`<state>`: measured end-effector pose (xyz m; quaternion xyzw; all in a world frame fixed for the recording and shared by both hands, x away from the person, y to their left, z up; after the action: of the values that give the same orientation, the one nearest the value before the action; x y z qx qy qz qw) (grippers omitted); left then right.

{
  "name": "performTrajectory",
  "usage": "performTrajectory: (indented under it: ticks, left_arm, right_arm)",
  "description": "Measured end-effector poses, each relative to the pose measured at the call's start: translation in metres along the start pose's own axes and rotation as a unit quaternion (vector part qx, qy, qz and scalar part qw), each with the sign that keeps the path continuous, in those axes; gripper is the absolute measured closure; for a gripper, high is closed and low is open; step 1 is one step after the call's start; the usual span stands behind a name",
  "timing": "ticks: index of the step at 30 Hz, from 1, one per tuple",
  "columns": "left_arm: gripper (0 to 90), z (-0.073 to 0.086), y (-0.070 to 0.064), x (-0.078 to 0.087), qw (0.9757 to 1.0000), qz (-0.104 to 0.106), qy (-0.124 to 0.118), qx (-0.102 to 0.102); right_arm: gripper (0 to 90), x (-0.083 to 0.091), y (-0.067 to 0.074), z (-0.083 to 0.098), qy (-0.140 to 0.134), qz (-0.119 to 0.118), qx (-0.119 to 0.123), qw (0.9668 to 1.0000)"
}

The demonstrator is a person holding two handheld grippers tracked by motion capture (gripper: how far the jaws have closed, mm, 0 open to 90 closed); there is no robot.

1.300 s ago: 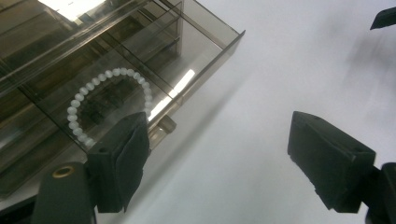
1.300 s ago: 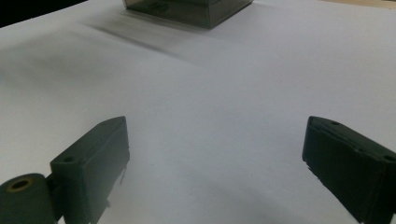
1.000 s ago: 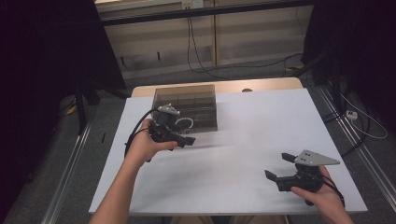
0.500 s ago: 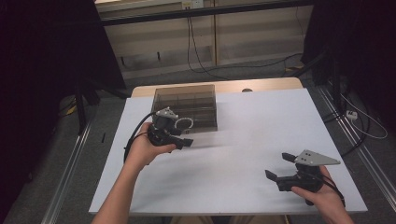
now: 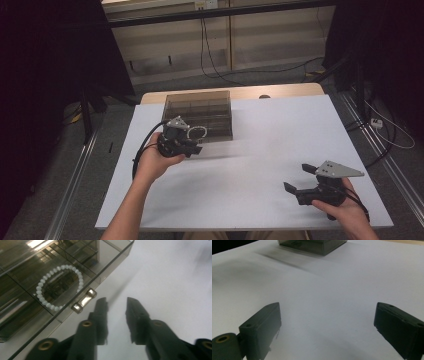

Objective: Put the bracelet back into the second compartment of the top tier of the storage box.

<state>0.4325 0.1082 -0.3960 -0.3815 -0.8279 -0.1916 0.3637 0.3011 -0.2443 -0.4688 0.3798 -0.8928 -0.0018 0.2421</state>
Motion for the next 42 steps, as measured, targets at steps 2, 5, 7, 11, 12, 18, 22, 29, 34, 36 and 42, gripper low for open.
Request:
performTrajectory:
  ticks: [2, 5, 7, 11, 12, 18, 22, 29, 34, 36, 42]
  left_arm:
    - [78.1, 0.001, 0.001, -0.002, 1.0, 0.0, 0.004, -0.006]
    - [82.6, 0.003, 0.002, -0.006, 0.9999, 0.004, 0.011, -0.004]
    - [85.0, 0.004, 0.002, -0.008, 0.9999, 0.003, 0.012, -0.006]
    - [89.7, 0.004, 0.002, -0.01, 0.9999, 0.001, 0.009, -0.009]
    - [90.0, 0.005, 0.003, -0.011, 0.9999, 0.002, 0.008, -0.01]
    - [90.0, 0.006, 0.006, -0.014, 0.9999, 0.003, 0.01, 0.0]
    - [90.0, 0.006, 0.008, -0.017, 0.9999, 0.0, 0.013, -0.004]
    - [90.0, 0.006, 0.011, -0.023, 0.9999, -0.005, 0.016, -0.004]
    - [90.0, 0.005, 0.013, -0.027, 0.9998, -0.012, 0.014, -0.005]
    - [90.0, 0.005, 0.013, -0.028, 0.9999, -0.009, 0.014, -0.003]
    - [90.0, 0.004, 0.015, -0.03, 0.9999, -0.007, 0.012, -0.001]
  right_arm:
    - [6.9, 0.0, 0.0, 0.0, -0.001, 0.0, 0.0, 1.0]
    - [6.9, 0.0, 0.0, 0.0, 0.0, 0.001, 0.0, 1.0]
    - [6.9, 0.0, 0.0, 0.0, -0.001, 0.001, -0.001, 1.0]
    - [6.9, 0.0, 0.0, 0.0, -0.002, 0.001, -0.001, 1.0]
    - [6.9, 0.0, 0.0, 0.0, -0.002, 0.001, -0.001, 1.0]
    - [6.9, 0.001, 0.0, -0.001, -0.002, 0.001, 0.002, 1.0]
    - [6.9, 0.001, 0.0, -0.001, -0.002, 0.002, 0.0, 1.0]
    - [6.9, 0.001, 0.0, -0.001, -0.002, 0.001, 0.002, 1.0]
    - [6.9, 0.0, 0.0, -0.001, -0.002, 0.001, 0.002, 1.0]
    - [6.9, 0.0, 0.0, -0.001, -0.002, 0.001, 0.002, 1.0]
    - [6.9, 0.001, -0.001, -0.001, -0.004, 0.001, 0.002, 1.0]
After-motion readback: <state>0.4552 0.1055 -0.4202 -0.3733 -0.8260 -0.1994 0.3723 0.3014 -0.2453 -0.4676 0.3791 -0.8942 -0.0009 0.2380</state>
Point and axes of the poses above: each handheld gripper's, and its own axes: x roughly backward along the jaws, z roughly out of its underside, y roughly to its left, the point moved 5 cm from there along -x, roughly forward along the jaws, and after that the axes turned 10 degrees about -z, right-handed, at the moved point
